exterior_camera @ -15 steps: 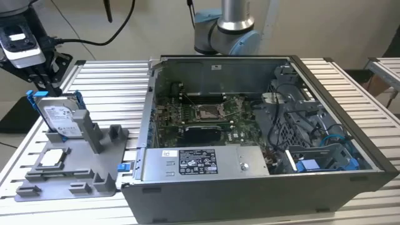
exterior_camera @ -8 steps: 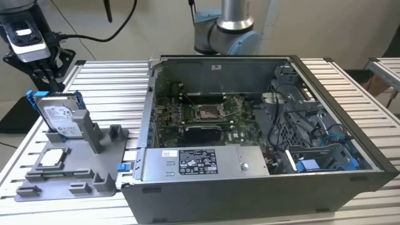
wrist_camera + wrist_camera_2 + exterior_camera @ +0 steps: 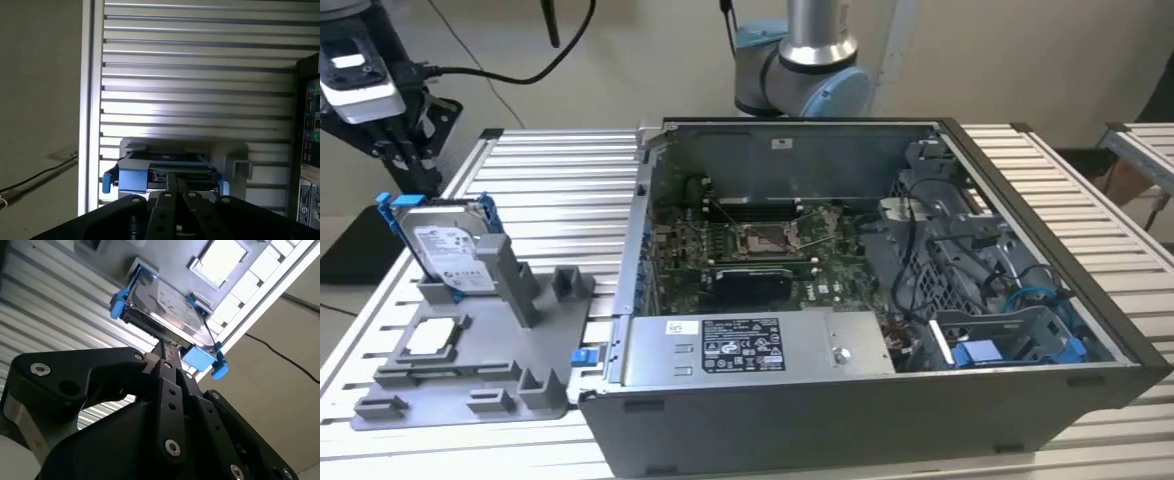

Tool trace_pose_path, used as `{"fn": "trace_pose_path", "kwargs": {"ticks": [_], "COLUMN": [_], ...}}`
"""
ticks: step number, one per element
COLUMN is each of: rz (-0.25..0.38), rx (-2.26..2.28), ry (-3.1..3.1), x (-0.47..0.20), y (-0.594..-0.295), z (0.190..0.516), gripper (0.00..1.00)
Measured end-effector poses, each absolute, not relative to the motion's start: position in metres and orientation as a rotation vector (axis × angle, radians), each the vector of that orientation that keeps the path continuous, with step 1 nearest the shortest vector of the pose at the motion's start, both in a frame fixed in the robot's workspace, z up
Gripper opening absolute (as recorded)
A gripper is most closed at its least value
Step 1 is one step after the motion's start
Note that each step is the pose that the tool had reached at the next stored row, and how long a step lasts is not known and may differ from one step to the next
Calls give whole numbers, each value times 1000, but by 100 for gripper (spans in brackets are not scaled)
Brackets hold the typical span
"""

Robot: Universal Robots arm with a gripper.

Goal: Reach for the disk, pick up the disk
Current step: 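Reach for the disk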

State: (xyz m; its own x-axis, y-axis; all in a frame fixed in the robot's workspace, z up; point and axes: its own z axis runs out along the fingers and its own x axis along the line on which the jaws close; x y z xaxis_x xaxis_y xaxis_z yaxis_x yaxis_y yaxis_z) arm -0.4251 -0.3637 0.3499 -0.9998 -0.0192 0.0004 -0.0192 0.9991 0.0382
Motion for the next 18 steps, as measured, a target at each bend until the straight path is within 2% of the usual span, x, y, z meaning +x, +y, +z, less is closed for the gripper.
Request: {"fn": "trace_pose_path", "kwargs": {"ticks": [18], "rz": [-60], "rx": [34], "ry": [-3140], "x": [-455], "y": [-372], "z": [348], "gripper": [0]}}
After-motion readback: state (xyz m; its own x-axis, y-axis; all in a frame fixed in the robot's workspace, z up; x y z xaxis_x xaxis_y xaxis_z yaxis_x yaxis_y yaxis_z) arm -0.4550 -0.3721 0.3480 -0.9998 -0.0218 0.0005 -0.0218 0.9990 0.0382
